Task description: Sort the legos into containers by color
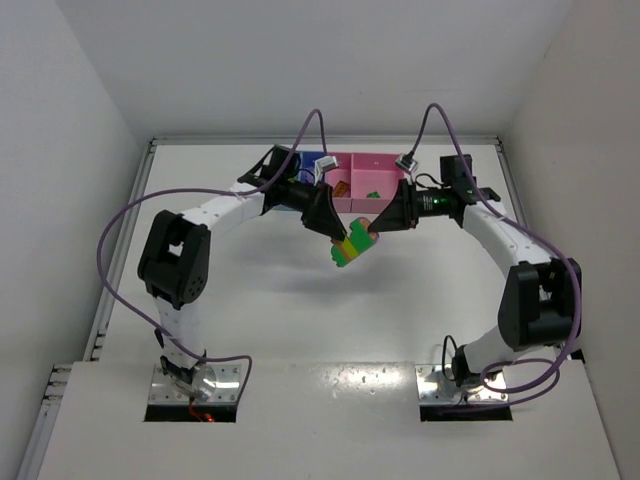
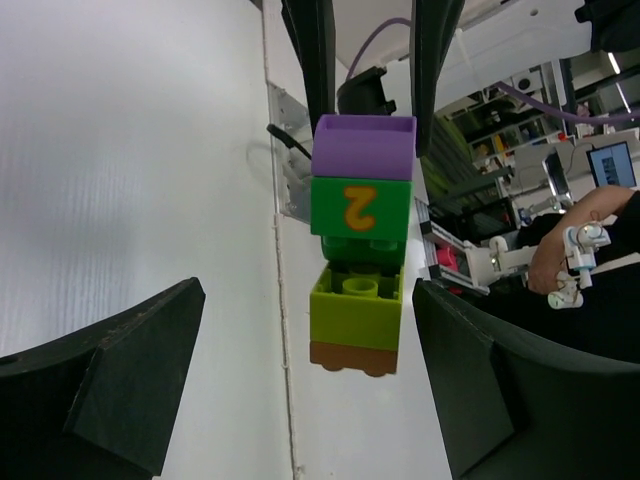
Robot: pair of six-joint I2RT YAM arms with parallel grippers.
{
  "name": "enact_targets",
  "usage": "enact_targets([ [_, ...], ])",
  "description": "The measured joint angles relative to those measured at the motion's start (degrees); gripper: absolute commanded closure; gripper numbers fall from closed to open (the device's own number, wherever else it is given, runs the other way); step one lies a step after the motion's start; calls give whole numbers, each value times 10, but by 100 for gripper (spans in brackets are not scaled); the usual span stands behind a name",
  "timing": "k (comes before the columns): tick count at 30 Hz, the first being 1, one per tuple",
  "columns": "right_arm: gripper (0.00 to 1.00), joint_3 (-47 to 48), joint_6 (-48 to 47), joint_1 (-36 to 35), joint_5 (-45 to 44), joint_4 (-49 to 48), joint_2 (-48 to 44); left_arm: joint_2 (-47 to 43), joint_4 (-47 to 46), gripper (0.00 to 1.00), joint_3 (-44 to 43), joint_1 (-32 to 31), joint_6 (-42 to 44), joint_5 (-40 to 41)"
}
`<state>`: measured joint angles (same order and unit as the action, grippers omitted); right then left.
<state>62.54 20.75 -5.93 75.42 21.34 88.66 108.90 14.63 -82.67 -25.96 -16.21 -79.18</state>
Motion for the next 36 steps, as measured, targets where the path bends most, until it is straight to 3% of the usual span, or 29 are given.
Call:
enact_targets([
  [12, 100, 2, 2, -16, 1, -4, -4, 9, 5, 10, -33, -34, 9, -31],
  [17, 100, 2, 3, -17, 1, -13, -5, 10, 8, 22, -35, -49, 10, -39],
  [20, 100, 2, 5, -17, 1, -18, -5, 17, 11, 33, -39, -56, 11, -42],
  [23, 100, 2, 5, -18, 1, -21, -5, 26, 14, 56, -41, -60, 10, -43],
  [24, 100, 2, 4, -18, -1, -21, -5, 28, 16, 77, -43, -60, 9, -47],
  [26, 100, 2, 2, -18, -1, -23, -5, 29, 20, 97, -44, -62, 5, -51],
  [36, 100, 6, 4, -2, 3, -28, -1, 28, 0, 100, -38, -64, -3, -41],
])
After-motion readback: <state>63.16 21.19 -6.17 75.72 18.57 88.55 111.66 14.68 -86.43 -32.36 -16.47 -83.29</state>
